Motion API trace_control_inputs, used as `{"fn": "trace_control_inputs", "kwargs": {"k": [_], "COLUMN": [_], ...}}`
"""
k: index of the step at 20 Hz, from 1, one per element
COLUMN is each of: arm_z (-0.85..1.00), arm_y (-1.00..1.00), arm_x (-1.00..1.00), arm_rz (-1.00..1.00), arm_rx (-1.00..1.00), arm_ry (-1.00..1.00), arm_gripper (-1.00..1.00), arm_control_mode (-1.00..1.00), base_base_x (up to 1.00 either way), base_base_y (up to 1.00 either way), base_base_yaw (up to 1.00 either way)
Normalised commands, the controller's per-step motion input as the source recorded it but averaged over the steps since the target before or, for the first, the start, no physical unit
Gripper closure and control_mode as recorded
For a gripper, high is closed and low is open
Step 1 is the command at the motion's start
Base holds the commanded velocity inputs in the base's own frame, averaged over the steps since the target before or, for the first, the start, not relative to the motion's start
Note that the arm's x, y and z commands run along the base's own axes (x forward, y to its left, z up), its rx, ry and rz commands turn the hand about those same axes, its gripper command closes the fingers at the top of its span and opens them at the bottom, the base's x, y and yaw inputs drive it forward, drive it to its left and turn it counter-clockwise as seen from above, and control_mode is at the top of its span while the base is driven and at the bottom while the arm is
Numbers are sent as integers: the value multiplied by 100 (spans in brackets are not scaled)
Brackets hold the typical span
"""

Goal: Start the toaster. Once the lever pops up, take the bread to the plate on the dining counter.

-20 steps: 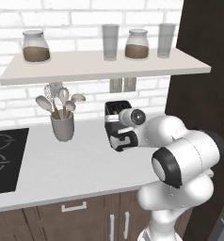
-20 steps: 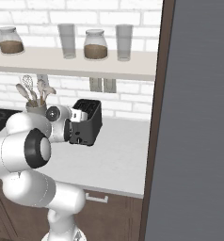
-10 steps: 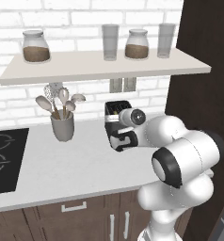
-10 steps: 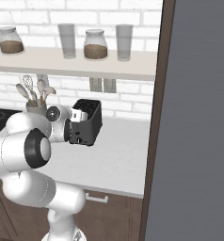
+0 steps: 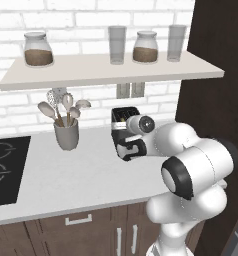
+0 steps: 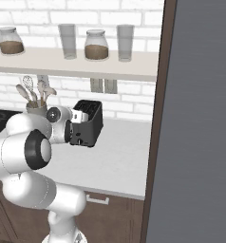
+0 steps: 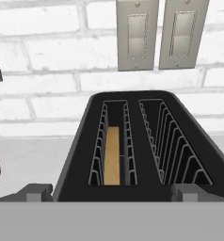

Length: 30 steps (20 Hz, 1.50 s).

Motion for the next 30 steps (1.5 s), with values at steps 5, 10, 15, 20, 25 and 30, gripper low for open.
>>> {"fn": "trace_control_inputs", "kwargs": {"k": [5, 10, 15, 20, 25, 30], "arm_z": [0, 0, 0, 0, 0, 0], "arm_y": [0, 0, 0, 0, 0, 0], "arm_x": [0, 0, 0, 0, 0, 0], "arm_rz": [0, 0, 0, 0, 0, 0], "arm_rx": [0, 0, 0, 0, 0, 0], "arm_ry": [0, 0, 0, 0, 0, 0], "arm_gripper": [-100, -100, -100, -100, -100, -100], "arm_control_mode": [-100, -100, -100, -100, -100, -100], "base_base_x": [0, 0, 0, 0, 0, 0], "base_base_y": [0, 0, 0, 0, 0, 0], "base_base_yaw": [0, 0, 0, 0, 0, 0]}}
